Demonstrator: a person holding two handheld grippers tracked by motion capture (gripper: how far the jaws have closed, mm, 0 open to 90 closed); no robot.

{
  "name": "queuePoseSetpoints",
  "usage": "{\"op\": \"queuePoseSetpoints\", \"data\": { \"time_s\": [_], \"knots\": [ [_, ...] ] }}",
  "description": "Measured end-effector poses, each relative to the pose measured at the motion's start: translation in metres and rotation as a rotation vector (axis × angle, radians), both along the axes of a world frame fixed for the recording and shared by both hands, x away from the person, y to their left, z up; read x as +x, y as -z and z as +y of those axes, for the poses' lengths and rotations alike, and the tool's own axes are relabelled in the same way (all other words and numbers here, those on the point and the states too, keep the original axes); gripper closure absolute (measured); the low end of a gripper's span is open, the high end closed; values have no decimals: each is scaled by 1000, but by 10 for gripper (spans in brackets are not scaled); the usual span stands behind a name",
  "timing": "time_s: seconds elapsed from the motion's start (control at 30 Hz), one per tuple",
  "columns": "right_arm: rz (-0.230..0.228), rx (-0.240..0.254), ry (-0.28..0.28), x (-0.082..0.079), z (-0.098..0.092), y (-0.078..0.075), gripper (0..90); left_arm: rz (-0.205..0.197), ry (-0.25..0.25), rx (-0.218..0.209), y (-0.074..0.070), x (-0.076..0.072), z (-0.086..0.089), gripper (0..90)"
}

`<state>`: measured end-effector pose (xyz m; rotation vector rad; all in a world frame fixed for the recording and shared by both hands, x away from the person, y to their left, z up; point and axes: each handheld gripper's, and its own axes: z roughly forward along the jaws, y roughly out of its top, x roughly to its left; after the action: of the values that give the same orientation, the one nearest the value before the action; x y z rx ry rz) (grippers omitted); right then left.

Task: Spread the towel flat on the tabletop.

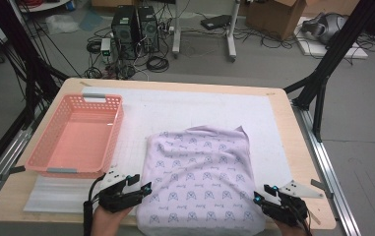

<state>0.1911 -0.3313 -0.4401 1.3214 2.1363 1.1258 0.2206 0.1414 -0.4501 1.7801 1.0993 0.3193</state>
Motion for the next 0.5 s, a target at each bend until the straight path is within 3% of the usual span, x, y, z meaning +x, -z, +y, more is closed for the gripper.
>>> {"op": "queuePoseSetpoints", "data": {
  "time_s": [0.1, 0.17, 0.2, 0.23, 0.27, 0.3, 0.33, 0.37, 0.5],
  "knots": [
    [15, -2, -9, 10, 3, 4, 496, 39, 15, 32, 6, 6, -10, 414],
    [33, -15, -27, 13, 8, 8, 521, 18, 22, 64, 7, 4, -15, 424],
    [46, -32, -39, 13, 12, 10, 537, 5, 27, 92, 7, 3, -18, 454],
    [26, -55, -39, 12, 15, 11, 577, -19, 24, 138, 6, 0, -22, 530],
    [24, -57, -52, 12, 15, 11, 665, -41, 23, 187, 6, -2, -24, 619],
    [35, -45, -62, 11, 14, 10, 821, -40, 20, 194, 5, -2, -25, 703],
    [42, -36, -70, 11, 14, 10, 836, -16, 20, 175, 4, -2, -23, 816],
    [39, -39, -67, 10, 15, 10, 846, -8, 19, 158, 5, -2, -21, 864],
    [46, -31, -76, 6, 14, 9, 856, 14, 19, 106, 5, -7, -13, 878]
  ]
}}
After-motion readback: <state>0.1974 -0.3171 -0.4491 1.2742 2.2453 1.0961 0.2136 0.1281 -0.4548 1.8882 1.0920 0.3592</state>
